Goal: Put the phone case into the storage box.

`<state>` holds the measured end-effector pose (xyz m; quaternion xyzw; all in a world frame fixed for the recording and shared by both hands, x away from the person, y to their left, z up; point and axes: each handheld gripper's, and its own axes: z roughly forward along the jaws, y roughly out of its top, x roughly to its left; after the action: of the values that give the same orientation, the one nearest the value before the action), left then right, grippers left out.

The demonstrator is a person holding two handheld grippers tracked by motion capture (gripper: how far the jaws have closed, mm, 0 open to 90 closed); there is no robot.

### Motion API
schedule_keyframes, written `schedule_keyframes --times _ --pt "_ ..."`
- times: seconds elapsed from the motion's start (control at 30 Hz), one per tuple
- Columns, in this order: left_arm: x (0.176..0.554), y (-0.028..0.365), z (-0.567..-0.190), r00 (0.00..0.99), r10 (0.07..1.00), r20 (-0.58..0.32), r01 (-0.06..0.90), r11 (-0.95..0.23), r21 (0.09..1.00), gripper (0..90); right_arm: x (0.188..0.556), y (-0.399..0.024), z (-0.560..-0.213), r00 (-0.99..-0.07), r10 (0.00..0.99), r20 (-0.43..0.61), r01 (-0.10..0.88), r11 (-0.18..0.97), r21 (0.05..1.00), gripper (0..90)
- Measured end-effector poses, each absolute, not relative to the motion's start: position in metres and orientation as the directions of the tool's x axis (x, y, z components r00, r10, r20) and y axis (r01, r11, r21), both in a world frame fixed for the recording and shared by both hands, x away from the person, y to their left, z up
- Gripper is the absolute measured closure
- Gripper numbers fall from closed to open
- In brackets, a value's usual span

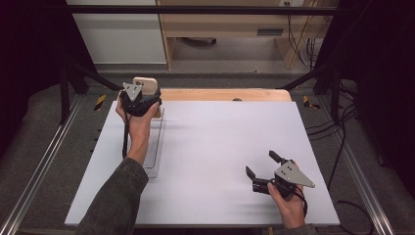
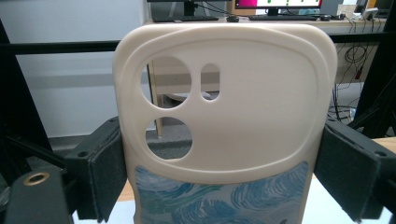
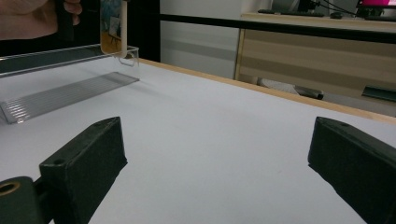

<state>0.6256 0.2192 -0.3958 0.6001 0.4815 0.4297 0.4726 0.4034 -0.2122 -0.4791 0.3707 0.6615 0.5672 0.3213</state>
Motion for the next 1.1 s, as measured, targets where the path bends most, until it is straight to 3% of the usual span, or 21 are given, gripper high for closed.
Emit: schedule_keyframes --times 1.1 --pt "0.629 0.223 -0.411 0.162 0.986 0.05 0.22 -0.085 0.972 11.1 0.404 -0.212 -0.48 -0.522 0.853 -0.002 0.133 0.084 0.988 3.7"
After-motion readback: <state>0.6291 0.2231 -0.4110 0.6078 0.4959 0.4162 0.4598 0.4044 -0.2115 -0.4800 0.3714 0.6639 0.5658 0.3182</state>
